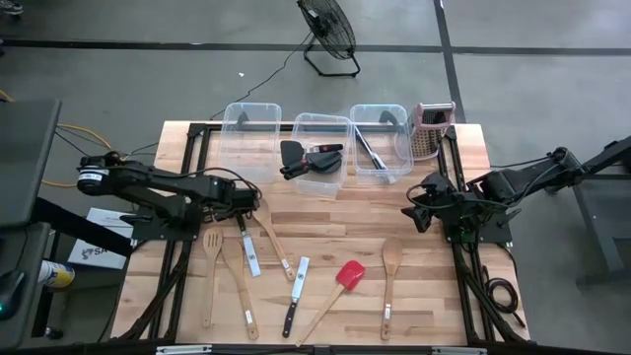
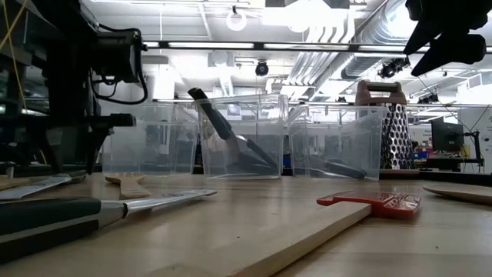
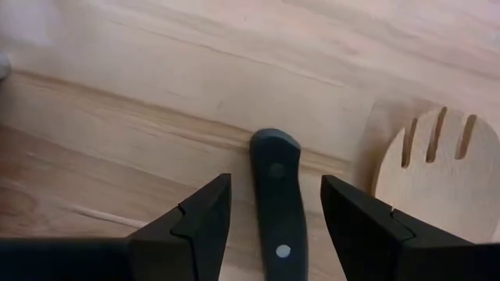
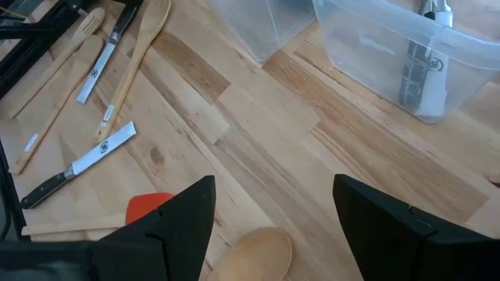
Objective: Pick & Place Kitchen Items
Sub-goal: Put the black knife into the right bin
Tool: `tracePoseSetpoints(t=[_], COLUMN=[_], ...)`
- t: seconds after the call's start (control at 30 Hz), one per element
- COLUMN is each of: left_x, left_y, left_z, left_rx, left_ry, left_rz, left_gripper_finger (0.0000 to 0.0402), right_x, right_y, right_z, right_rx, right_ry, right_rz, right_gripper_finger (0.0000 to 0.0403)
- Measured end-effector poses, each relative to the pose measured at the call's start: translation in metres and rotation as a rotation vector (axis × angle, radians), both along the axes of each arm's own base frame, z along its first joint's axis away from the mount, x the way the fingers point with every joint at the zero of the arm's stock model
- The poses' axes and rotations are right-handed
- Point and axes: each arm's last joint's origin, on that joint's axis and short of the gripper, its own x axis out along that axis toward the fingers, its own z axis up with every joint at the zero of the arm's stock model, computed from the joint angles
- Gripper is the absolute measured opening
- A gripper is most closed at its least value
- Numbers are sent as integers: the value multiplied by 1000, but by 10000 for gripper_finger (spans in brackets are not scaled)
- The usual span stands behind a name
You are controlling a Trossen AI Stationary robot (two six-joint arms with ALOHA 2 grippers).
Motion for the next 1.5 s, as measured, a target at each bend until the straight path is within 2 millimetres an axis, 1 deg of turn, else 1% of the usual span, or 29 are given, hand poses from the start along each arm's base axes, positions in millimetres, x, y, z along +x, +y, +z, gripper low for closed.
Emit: tracePoseSetpoints(t=[0.2,0.3,0.6,0.73,0.93,1.07,1.2,1.3,1.5], left_x=[5,6,5,5,5,6,11,11,13], left_y=[-1,-1,-1,-1,-1,-1,-1,-1,0], left_z=[-9,-12,-13,-13,-12,-7,3,7,22], left_rx=[-39,-46,-52,-53,-51,-46,-49,-32,8], left_ry=[46,63,74,74,72,52,-17,-37,-107], left_rz=[-7,-12,-6,-9,-26,-59,-116,-140,-175], left_gripper_finger=[191,181,101,83,81,81,81,81,81], right_x=[0,0,0,0,0,0,0,0,0], right_y=[0,0,0,0,0,1,1,1,1], right_z=[0,0,0,0,0,0,0,0,0], right_rx=[1,3,0,0,5,14,14,14,14], right_ry=[2,2,3,3,5,9,9,9,9], right_rz=[4,6,10,10,14,22,22,22,22], right_gripper_finger=[251,251,251,251,251,251,251,251,251])
